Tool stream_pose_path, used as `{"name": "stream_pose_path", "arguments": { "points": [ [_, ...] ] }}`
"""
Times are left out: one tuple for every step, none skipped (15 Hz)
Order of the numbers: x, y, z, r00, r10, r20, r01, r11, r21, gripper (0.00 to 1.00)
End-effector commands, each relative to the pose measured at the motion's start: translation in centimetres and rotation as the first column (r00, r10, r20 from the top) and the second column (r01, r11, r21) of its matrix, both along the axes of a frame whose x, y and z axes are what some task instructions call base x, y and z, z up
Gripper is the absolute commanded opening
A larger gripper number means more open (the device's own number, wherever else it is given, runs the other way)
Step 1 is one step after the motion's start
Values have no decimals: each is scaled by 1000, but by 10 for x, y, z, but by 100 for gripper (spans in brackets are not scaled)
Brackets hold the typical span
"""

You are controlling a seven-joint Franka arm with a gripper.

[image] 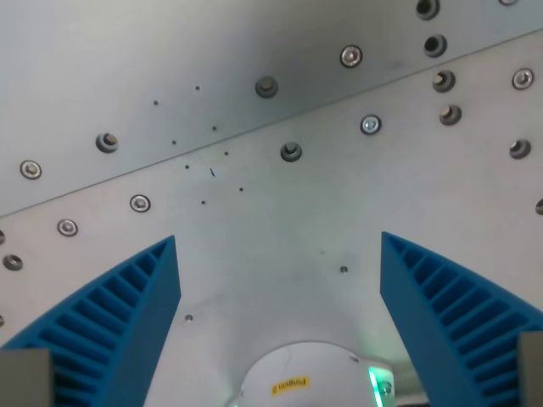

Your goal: Move in base negative x

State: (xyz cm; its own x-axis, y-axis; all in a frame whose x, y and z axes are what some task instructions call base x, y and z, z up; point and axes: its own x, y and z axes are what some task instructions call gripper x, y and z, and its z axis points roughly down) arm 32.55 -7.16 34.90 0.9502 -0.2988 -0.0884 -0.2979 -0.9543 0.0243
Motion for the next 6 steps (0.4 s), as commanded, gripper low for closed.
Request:
{"name": "stream_pose_path", "arguments": {
  "points": [
    [-28, -6, 2, 996, 13, 87, -13, 1000, -7, 100],
    [-34, -8, 1, 996, 13, 87, -13, 1000, -7, 100],
    [-39, -9, 0, 996, 13, 87, -13, 1000, -7, 100],
    [-45, -11, -1, 996, 13, 87, -13, 1000, -7, 100],
    [-51, -12, -2, 996, 13, 87, -13, 1000, -7, 100],
    [-56, -13, -3, 996, 13, 87, -13, 1000, -7, 100]
  ]
}}
